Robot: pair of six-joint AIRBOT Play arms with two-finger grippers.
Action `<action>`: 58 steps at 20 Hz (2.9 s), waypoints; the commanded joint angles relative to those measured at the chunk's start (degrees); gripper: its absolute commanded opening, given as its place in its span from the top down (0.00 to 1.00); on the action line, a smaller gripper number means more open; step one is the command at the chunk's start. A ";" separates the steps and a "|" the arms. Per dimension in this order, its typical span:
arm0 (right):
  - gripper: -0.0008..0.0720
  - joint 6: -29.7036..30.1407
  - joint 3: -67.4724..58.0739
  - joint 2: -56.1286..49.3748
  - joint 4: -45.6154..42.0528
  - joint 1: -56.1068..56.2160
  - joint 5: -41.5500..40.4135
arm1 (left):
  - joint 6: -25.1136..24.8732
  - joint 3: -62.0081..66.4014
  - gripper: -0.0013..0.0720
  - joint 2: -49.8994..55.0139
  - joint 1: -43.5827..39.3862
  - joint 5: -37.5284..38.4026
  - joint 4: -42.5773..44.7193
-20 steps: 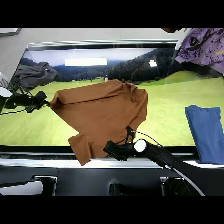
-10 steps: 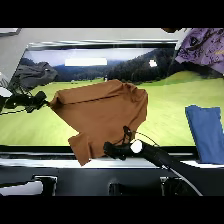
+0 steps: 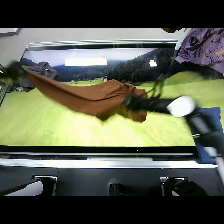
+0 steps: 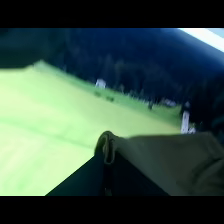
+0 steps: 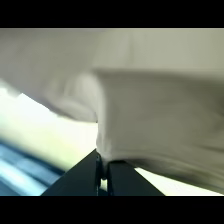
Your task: Fold the clothes and pants, and hang the long-sleeved shirts on hangers.
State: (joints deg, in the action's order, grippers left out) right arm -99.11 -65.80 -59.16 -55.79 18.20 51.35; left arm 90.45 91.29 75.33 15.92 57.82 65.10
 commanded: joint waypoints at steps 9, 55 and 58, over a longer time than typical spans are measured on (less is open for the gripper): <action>0.95 -4.46 -48.76 17.20 -34.03 -8.39 21.07 | 4.11 20.00 0.96 -28.68 0.07 -0.22 22.69; 0.95 -6.51 -48.74 -57.29 -36.35 -8.39 30.05 | 0.15 8.35 0.96 37.57 -8.76 15.26 18.86; 0.95 -6.54 -48.74 -58.73 -36.26 -8.39 29.53 | 0.17 8.35 0.96 37.92 -8.92 14.40 18.86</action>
State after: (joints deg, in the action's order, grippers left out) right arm -105.84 -114.54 -116.62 -92.27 9.76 80.66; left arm 90.61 99.70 112.57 7.29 72.40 84.05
